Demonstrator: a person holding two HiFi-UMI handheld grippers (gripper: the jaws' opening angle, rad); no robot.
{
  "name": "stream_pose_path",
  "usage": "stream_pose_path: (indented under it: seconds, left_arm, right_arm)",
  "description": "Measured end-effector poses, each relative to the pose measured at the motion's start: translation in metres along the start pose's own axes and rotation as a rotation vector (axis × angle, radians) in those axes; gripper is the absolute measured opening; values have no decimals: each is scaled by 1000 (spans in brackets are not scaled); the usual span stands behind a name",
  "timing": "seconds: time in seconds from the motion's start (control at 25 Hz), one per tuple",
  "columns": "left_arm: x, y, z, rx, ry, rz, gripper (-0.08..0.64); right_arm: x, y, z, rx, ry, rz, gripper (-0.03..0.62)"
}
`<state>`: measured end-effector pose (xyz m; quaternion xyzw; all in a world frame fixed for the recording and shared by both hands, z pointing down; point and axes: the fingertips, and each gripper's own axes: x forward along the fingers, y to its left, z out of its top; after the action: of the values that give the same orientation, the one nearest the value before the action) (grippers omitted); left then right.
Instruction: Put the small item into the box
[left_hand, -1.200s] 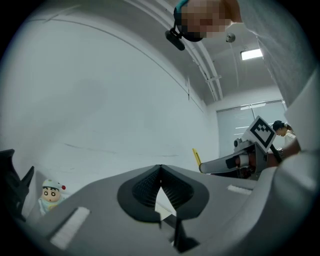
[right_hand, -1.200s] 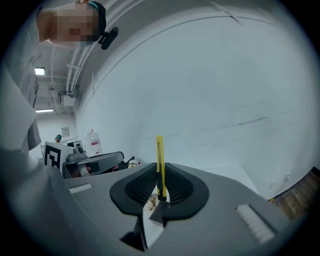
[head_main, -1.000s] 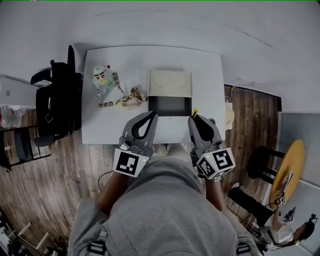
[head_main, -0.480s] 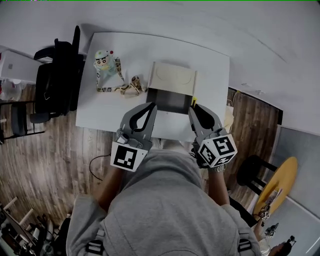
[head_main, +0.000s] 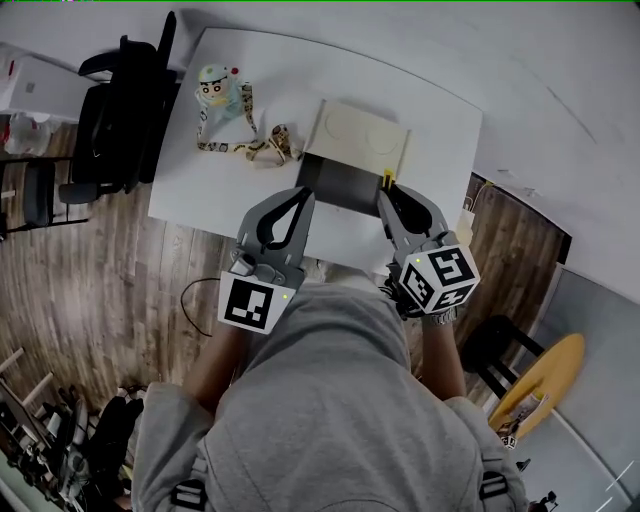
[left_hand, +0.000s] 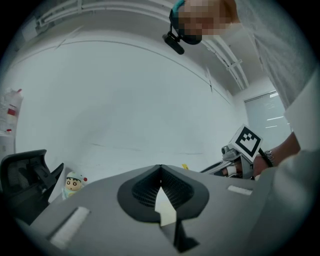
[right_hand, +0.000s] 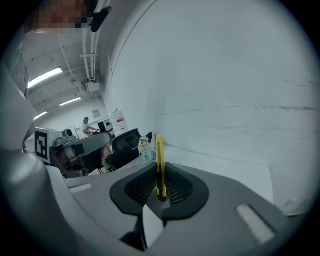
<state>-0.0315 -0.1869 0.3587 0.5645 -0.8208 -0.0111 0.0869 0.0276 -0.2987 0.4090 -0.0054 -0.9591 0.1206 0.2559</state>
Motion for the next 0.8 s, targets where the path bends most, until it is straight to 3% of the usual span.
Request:
stream_pose_path:
  seconds: [0.8]
  left_arm:
    - [3, 11, -32, -30, 49, 137, 3]
  right_arm:
    - [61, -3, -48, -50, 204, 155, 66]
